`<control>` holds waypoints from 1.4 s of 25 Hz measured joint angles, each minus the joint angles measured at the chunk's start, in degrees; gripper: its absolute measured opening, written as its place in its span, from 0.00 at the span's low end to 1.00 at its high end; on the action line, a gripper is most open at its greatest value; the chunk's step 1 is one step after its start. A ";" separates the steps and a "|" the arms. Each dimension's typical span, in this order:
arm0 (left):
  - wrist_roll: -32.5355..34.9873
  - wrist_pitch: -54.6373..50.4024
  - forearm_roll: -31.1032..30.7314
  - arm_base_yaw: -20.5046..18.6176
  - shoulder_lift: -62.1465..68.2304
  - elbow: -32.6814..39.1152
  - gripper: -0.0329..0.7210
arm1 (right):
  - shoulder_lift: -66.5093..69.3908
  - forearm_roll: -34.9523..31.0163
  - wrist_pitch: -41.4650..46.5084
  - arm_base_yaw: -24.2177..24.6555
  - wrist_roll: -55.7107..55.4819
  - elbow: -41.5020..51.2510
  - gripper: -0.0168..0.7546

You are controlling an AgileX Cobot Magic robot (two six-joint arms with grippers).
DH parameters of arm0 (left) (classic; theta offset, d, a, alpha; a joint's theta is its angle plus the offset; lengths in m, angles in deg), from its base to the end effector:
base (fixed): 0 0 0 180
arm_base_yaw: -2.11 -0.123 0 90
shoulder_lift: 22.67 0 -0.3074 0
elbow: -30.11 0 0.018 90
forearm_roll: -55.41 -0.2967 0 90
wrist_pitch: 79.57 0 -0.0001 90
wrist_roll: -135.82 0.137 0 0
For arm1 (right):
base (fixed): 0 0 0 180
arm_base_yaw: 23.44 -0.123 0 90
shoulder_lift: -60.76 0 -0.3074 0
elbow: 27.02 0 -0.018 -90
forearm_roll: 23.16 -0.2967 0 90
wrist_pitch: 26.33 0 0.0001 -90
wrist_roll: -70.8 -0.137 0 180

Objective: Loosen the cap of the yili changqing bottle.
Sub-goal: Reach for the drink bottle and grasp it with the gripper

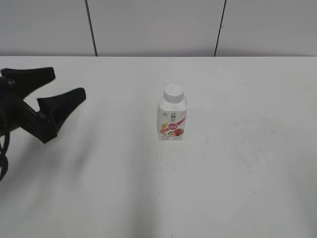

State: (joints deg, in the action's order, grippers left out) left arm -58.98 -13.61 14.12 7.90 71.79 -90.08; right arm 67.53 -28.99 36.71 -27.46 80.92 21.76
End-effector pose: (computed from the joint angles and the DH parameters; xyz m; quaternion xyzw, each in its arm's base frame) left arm 0.2681 -0.1101 0.1604 0.2788 0.6759 -0.2393 0.6389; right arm 0.0481 0.0158 0.2768 -0.1090 0.8518 0.0235 0.5119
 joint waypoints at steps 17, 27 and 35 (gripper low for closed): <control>-12.43 3.02 -46.73 -2.84 29.66 -36.67 0.79 | 0.00 0.00 0.00 0.00 0.00 0.00 0.77; -16.30 3.02 -44.21 4.18 43.01 -49.66 0.82 | 0.00 0.00 0.00 0.00 0.00 0.00 0.77; -18.65 3.02 -40.87 8.52 48.16 -55.56 0.82 | 0.00 0.00 0.00 0.00 0.00 0.00 0.77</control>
State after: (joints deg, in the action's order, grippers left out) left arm -77.63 -10.59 -26.76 16.41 119.96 -145.65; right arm 67.53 -28.99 36.71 -27.46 80.92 21.76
